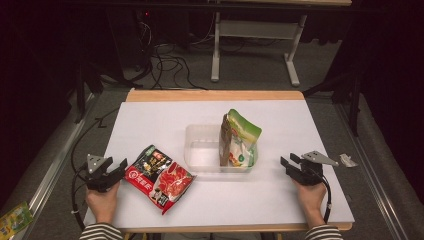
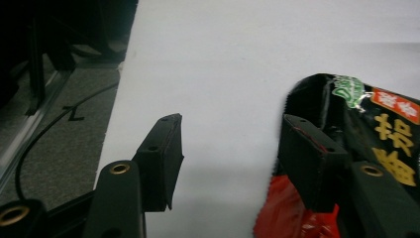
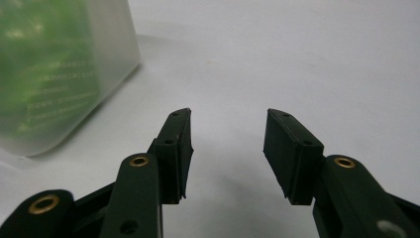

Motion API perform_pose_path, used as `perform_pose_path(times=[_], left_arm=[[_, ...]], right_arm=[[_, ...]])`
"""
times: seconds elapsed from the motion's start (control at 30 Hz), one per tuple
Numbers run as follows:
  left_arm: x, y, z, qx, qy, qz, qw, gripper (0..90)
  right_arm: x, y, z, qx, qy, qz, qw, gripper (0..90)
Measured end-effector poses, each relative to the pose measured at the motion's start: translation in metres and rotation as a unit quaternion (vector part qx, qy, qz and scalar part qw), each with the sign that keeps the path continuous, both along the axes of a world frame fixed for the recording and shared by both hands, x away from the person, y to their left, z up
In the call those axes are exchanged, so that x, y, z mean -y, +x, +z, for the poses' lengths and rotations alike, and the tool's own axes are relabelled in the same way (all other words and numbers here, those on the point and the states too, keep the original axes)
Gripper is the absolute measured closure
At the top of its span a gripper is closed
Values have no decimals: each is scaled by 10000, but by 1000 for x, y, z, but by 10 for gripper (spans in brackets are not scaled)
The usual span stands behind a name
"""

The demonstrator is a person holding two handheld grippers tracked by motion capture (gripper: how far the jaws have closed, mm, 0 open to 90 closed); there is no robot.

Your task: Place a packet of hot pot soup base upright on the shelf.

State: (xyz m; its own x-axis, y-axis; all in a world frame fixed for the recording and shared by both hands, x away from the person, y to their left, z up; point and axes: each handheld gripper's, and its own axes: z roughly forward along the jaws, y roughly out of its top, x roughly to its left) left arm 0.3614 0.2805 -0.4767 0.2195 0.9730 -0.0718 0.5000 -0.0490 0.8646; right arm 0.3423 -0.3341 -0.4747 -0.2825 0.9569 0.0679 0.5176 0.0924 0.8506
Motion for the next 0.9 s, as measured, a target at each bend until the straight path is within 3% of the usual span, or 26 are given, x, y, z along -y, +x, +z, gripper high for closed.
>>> perform_pose_path(times=[0.13,0.33,0.47,0.6,0.9], left_arm=[[2,-5,8,46,-90,-229,9997,424],[7,-11,15,-71,50,-622,9980,413],[10,-9,19,-162,51,-730,9972,406],[23,-5,24,-209,402,-865,9952,405],[30,11,17,-545,505,-910,9931,421]], right_arm=[[1,0,0,96,-59,-4,9999,534],[1,-3,-1,150,-5,-12,9999,528],[-2,-5,-1,203,-83,9,9998,527],[-2,-6,-1,302,-130,20,9995,530],[-4,-8,-1,372,-162,65,9992,530]])
